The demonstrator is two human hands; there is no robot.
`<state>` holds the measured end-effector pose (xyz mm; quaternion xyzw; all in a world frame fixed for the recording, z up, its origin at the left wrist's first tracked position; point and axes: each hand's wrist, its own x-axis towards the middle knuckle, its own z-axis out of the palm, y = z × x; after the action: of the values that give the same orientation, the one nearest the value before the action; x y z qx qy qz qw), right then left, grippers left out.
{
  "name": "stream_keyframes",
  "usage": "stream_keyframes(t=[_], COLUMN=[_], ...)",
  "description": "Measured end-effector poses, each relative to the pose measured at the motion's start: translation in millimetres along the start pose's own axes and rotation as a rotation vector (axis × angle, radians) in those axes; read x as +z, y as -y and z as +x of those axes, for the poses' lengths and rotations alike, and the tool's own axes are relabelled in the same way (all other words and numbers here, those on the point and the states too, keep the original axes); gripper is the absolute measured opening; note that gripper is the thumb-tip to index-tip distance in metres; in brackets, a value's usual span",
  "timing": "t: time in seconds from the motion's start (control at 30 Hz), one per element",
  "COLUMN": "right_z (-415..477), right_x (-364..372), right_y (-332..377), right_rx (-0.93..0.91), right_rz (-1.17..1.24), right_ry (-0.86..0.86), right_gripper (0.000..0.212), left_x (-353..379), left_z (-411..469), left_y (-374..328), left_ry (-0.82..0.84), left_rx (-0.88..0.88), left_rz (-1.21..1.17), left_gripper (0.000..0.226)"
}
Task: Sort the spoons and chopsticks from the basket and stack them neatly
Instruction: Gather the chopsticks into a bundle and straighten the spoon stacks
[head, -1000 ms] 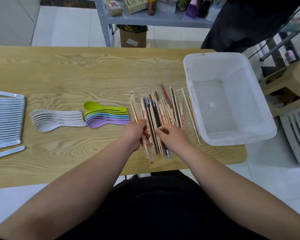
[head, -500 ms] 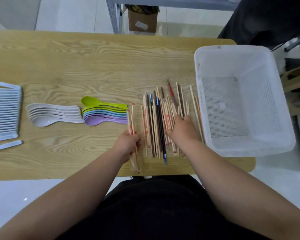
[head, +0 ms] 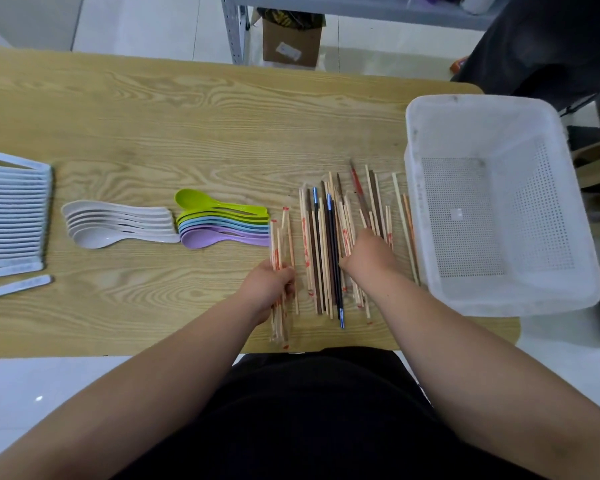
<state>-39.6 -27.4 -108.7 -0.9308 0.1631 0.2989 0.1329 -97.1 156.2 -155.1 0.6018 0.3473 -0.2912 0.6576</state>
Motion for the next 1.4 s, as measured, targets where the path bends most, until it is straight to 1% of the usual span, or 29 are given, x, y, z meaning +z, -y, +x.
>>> stream_keyframes(t=[0.03,0.17,0.23,0.33,0.4,0.43,0.47,0.53,0.57,0.73,0.8,0.97,1.0,1.1,1.2,1.3,1.4], right_z=[0,2,2,0,-2,-3,-5,-11,-15,-18,-26,-36,-36,-37,-37,-48,-60], right_x=[0,5,7,9,10,10,10,9,9,21,18,11,10,12,15,10,6], right_y=[3,9,7,-2,-10,-15,-19,-26,-29,-47,-43,-39,-40,-46,-52,-48,-37], right_rx=[0.028,0.08,0.072,0.058,0.062,0.077,0.094,0.117,0.12,0.16,0.192,0.252,0.254,0.219,0.205,0.164,0.067], right_rz=[0.004,-0.037,-0.011,0.117,0.248,0.302,0.345,0.401,0.436,0.657,0.714,0.821,0.835,0.859,0.946,1.097,1.209], right_ry=[0.006,0.022,0.001,-0.003,0.003,0.007,0.014,0.031,0.044,0.076,0.087,0.134,0.138,0.142,0.155,0.233,0.338], right_gripper=[0.056,0.038,0.039,0.038,0.027,0.028,0.034,0.054,0.059,0.066,0.06,0.03,0.028,0.037,0.029,0.023,0.027], left_x=[0,-1,-4,-6,-7,-7,-8,-10,-11,-8,-7,-7,-7,-8,-7,-2,8], left_z=[0,-2,-3,-6,-9,-9,-9,-10,-11,-20,-24,-30,-31,-34,-36,-39,-44], left_y=[-1,-4,-5,-6,-8,-8,-8,-9,-8,-8,-7,-2,-2,-3,-6,-8,-17], left_ry=[0.008,0.03,0.049,0.062,0.06,0.055,0.045,0.024,0.018,0.015,0.019,0.008,0.007,0.003,-0.004,0.016,0.059], left_rx=[-0.002,-0.009,-0.001,-0.002,0.0,0.001,0.0,-0.003,-0.005,-0.009,-0.011,-0.006,-0.006,-0.002,0.009,0.02,0.052], left_rz=[0.001,0.012,0.019,-0.019,-0.04,-0.047,-0.052,-0.051,-0.048,-0.052,-0.037,0.003,0.011,0.017,0.023,0.003,-0.042], left_gripper=[0.01,0.006,0.005,0.01,0.014,0.014,0.013,0.01,0.008,0.009,0.008,0.01,0.011,0.009,0.005,0.008,0.008])
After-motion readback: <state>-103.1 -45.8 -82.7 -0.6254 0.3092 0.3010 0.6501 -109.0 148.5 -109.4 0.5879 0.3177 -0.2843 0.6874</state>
